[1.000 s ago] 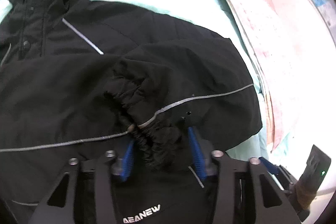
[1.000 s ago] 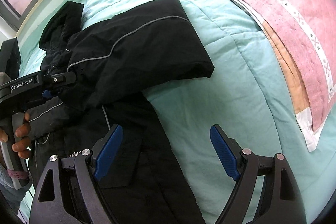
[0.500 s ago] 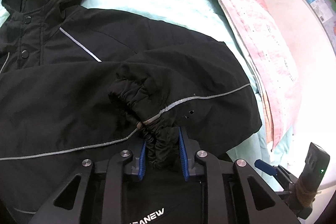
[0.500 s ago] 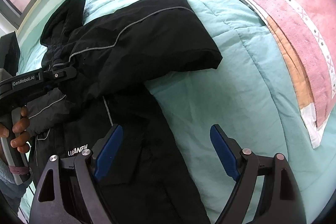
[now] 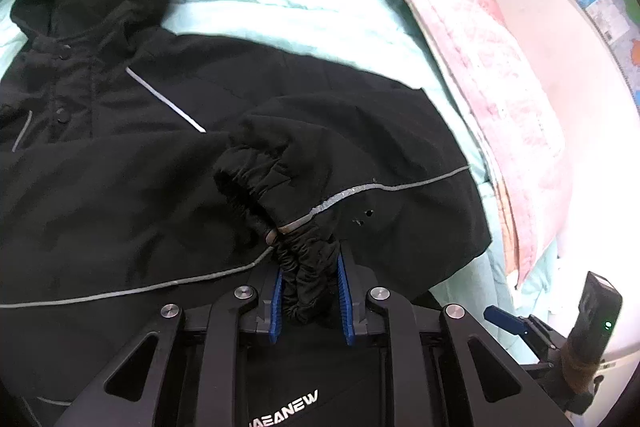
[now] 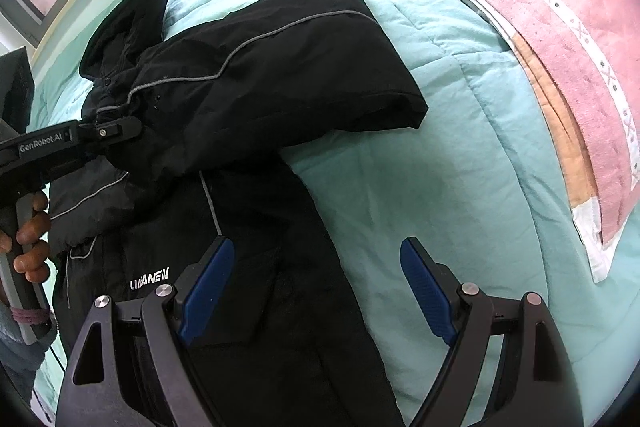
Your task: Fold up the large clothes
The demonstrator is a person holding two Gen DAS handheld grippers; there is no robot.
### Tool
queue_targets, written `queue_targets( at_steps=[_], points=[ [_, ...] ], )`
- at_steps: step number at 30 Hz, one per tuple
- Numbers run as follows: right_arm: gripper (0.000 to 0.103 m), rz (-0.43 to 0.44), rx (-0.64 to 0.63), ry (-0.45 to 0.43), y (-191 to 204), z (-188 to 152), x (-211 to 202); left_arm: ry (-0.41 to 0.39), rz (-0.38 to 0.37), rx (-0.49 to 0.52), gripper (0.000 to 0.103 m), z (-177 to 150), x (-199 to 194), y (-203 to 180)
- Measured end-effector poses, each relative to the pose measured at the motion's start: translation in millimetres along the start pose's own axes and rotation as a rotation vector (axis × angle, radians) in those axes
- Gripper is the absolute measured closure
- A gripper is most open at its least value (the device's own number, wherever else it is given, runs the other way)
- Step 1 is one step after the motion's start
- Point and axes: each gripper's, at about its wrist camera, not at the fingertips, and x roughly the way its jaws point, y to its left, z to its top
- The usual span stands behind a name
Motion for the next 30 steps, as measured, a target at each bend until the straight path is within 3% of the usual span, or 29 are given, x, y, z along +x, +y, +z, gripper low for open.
queue_targets(
  at_steps=[5, 15, 28, 30],
  points=[
    [0.017, -0.009, -0.019, 0.011, 5, -3, -1, -0.040, -0.013, 0.011, 0.081, -3, -26, 10],
    [0.017, -0.040, -0.092, 0.028, 28, -4, -1, -0.089, 0.050, 0.015, 0.080, -10, -65, 42],
    [0.017, -0.002, -0.113, 0.064, 50, -8, 3, -0.114, 0.168, -0.034, 0.080, -25, -103, 104],
    [0.017, 0.001, -0.105, 0.065, 48, -7, 2, -0.111, 0.215, -0.027, 0.080, -27, -104, 109]
  ],
)
